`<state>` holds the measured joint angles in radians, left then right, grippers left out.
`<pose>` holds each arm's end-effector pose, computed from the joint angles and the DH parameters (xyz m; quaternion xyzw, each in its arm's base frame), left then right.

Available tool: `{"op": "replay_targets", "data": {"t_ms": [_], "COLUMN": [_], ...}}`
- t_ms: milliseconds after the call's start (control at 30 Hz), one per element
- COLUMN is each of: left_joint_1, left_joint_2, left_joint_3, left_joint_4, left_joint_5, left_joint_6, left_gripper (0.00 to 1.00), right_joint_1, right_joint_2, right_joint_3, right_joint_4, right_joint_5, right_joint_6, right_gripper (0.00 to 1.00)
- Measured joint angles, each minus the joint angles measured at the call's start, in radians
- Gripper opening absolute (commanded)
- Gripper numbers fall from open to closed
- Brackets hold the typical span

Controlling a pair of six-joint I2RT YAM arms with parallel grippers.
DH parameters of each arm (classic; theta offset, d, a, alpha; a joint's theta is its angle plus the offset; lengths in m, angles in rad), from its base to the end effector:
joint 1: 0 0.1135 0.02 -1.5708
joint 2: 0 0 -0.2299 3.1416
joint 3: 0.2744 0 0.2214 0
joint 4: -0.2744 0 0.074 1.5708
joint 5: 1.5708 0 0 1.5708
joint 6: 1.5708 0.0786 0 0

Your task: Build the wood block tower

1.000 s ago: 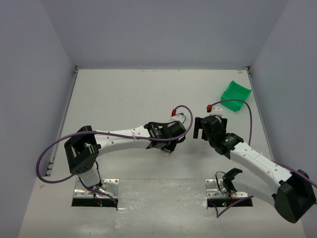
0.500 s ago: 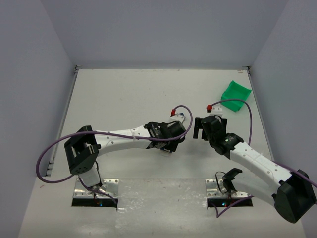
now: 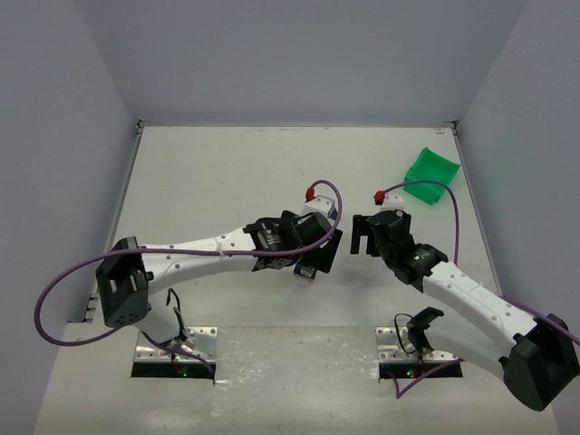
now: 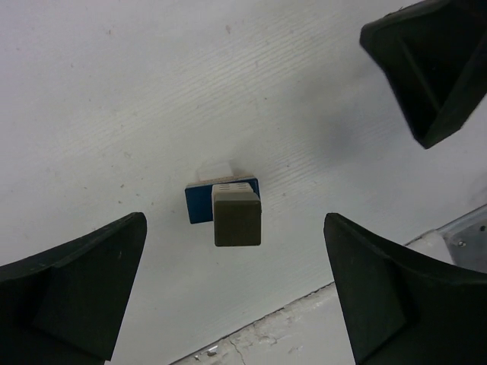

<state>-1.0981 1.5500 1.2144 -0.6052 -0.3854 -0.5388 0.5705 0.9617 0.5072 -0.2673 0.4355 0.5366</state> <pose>0.1732 -0.2739 0.2112 0.2006 0.9133 -0.0976 0.3407 0.1991 0.0884 0.1664 0.0739 0.8911 0.0439 0.4456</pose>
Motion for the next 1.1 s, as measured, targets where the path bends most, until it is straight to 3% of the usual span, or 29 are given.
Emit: {"op": "replay_targets", "data": {"t_ms": [200, 467, 567, 700, 767, 933, 1100], "left_joint_1": [0.036, 0.436, 0.521, 0.563, 0.571, 0.576, 0.576], "left_joint_2": [-0.108, -0.179, -0.194, -0.223, -0.246, -0.310, -0.358], "left_joint_3": [0.051, 0.065, 0.059, 0.028, -0.015, -0.146, -0.229], "left_joint_4": [0.011, 0.070, 0.102, 0.168, 0.217, 0.298, 0.360], "left_joint_5": [0.000, 0.065, 0.063, 0.076, 0.087, 0.140, 0.179], "left_joint_6": [0.000, -0.045, -0.053, -0.039, -0.009, 0.083, 0.139], "left_gripper": [1.00, 1.00, 1.00, 1.00, 1.00, 1.00, 1.00], "right_joint_1": [-0.001, -0.044, -0.054, -0.056, -0.059, -0.117, -0.181], "right_joint_2": [-0.011, 0.157, 0.292, 0.473, 0.540, 0.673, 0.702], "right_joint_3": [0.004, 0.217, 0.356, 0.465, 0.475, 0.538, 0.552], "right_joint_4": [0.050, 0.090, 0.091, 0.108, 0.118, 0.109, 0.132], "right_joint_5": [-0.083, -0.244, -0.242, -0.217, -0.232, -0.442, -0.592], "right_joint_6": [-0.083, -0.146, -0.116, -0.097, -0.165, -0.440, -0.609], "right_gripper": [0.99, 0.99, 0.99, 0.99, 0.99, 0.99, 0.99]}}
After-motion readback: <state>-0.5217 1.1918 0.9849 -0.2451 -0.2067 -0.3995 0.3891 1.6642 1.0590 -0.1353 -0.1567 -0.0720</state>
